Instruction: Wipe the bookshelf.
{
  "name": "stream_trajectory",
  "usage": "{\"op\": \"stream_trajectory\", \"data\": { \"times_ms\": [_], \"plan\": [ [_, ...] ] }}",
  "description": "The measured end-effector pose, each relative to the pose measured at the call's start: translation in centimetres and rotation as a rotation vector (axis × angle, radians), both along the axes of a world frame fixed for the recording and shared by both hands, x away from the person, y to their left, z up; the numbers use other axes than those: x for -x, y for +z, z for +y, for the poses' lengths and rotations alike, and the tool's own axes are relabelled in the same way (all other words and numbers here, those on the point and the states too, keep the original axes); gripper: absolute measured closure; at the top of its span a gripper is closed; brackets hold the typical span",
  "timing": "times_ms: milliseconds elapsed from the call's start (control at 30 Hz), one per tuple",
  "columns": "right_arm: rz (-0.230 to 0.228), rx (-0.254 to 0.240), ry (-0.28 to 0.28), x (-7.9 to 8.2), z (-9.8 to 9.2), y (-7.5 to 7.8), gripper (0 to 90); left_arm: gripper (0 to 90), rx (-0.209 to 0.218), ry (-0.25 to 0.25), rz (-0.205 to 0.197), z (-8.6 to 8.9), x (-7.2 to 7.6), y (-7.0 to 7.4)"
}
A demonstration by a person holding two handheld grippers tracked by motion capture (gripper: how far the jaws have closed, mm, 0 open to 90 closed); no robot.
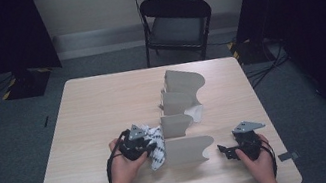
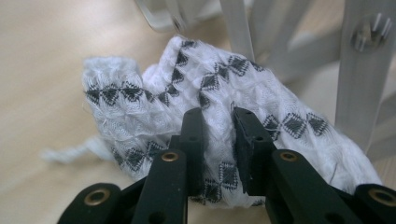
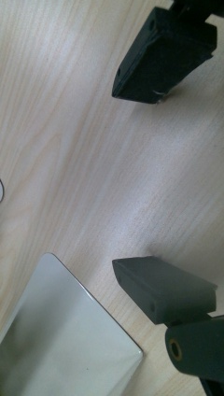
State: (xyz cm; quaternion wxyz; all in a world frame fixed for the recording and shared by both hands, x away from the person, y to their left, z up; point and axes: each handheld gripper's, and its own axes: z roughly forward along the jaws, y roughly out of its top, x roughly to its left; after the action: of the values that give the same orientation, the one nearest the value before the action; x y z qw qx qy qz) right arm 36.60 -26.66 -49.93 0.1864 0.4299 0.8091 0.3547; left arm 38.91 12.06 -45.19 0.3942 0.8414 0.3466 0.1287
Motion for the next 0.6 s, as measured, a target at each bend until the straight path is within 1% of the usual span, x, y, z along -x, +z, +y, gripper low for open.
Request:
{"op": "stream_trajectory", "data": {
  "times_ms": [67, 100, 133, 167, 200, 233, 267, 300, 333, 367, 400, 433, 467, 500, 533, 567, 600],
  "plan": [
    [0.0, 0.0, 0.0, 0.0, 0.0, 0.0, 14.1, 75.0, 0.002, 0.007, -0.032, 0.3, -0.5, 1.7],
    [0.0, 0.0, 0.0, 0.0, 0.0, 0.0, 14.1, 74.9, 0.002, 0.007, -0.032, 0.3, -0.5, 1.7],
    [0.0, 0.0, 0.0, 0.0, 0.0, 0.0, 14.1, 74.9, 0.007, 0.008, -0.053, 0.5, -0.8, 2.8],
    [0.0, 0.0, 0.0, 0.0, 0.0, 0.0, 14.1, 74.8, 0.022, 0.013, -0.06, 0.4, -0.9, 3.5],
    [0.001, 0.0, -0.001, 0.0, 0.0, 0.0, 14.2, 74.7, 0.028, 0.016, -0.104, 0.6, -1.3, 5.3],
    [0.001, 0.0, -0.001, 0.0, 0.0, 0.0, 14.2, 74.6, 0.028, 0.016, -0.104, 0.6, -1.3, 5.3],
    [0.001, 0.0, 0.001, 0.0, 0.0, 0.0, 14.2, 74.5, 0.033, 0.02, -0.139, 0.5, -1.7, 6.9],
    [0.001, 0.0, 0.001, 0.0, 0.0, 0.0, 14.2, 74.4, 0.033, 0.02, -0.139, 0.5, -1.7, 6.9],
    [0.0, 0.0, 0.001, 0.0, 0.0, 0.0, 14.2, 74.2, 0.043, 0.019, -0.164, 0.4, -2.1, 8.0],
    [0.0, 0.0, 0.001, 0.0, 0.0, 0.0, 14.2, 74.1, 0.043, 0.019, -0.164, 0.4, -2.1, 8.0],
    [0.001, 0.0, 0.001, 0.0, 0.0, 0.0, 14.2, 73.9, 0.042, 0.012, -0.176, 0.0, -2.4, 8.5],
    [0.001, 0.0, 0.001, 0.0, 0.0, 0.0, 14.2, 73.7, 0.042, 0.012, -0.176, 0.0, -2.4, 8.5],
    [0.001, 0.0, 0.001, 0.0, 0.0, 0.0, 14.2, 73.6, 0.051, 0.011, -0.169, -0.3, -2.8, 8.3],
    [0.001, 0.0, 0.001, 0.0, 0.0, 0.0, 14.2, 73.6, 0.046, 0.006, -0.164, -0.5, -2.9, 8.0],
    [0.001, 0.0, 0.001, 0.0, 0.0, 0.0, 14.2, 73.7, 0.051, 0.006, -0.156, -0.6, -2.9, 7.6],
    [0.001, 0.0, 0.001, 0.0, 0.0, 0.0, 14.2, 73.7, 0.051, 0.006, -0.156, -0.6, -2.9, 7.6],
    [0.0, 0.0, 0.001, 0.0, 0.0, 0.0, 14.2, 73.7, 0.048, 0.0, -0.145, -0.8, -2.9, 6.8]
  ]
}}
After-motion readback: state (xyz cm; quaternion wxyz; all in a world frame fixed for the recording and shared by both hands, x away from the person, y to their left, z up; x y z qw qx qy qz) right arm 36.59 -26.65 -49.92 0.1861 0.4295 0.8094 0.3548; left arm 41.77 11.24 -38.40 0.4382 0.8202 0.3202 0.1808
